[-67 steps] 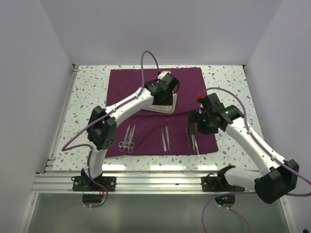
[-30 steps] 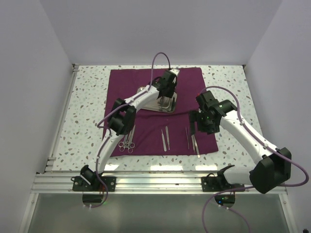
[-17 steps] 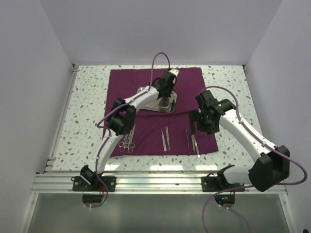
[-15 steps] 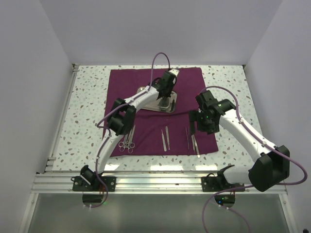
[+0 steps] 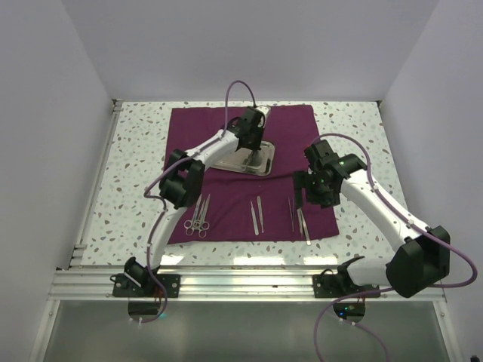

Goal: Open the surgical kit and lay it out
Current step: Pick up the medical item from the container, then place the medical item in the surgical kit.

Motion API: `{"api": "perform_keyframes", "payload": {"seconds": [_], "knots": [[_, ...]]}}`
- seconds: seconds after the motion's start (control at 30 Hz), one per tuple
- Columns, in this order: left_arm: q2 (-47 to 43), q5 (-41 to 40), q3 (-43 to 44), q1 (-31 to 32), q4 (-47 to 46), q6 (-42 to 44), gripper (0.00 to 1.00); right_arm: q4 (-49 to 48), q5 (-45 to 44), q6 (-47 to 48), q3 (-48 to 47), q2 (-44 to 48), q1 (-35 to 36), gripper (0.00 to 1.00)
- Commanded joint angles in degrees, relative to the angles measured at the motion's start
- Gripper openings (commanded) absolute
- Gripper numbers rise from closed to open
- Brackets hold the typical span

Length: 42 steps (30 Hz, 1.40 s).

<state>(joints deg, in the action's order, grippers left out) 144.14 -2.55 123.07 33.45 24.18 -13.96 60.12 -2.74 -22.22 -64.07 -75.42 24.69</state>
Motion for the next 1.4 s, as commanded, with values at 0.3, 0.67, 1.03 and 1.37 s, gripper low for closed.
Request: {"api": "perform_keyframes", "payload": {"seconds": [0.3,0.67,1.03,1.37], "knots": [[-9.83,12.65,-0.99,-3.39,2.35,-5.64,0.00,-2.02,2.57,0.51,0.09,3.08,-0.17,0.82],[-26.87,-4.91,-22.20,1.52,5.61,-16.51,0.00,-2.73,5.64,-0.63,-0.17,4.93,-0.34,0.83],[-37.44,-19.07,-45.01,16.28,2.98,-34.64,0.00,-0.71,7.84,0.42,0.53,8.44,-0.52,0.83],[-33.05,-19.96,-44.14,17.96,4.81,-38.16,0.09,2.72,6.17,2.35,1.41,12.75,0.36,0.84]]}}
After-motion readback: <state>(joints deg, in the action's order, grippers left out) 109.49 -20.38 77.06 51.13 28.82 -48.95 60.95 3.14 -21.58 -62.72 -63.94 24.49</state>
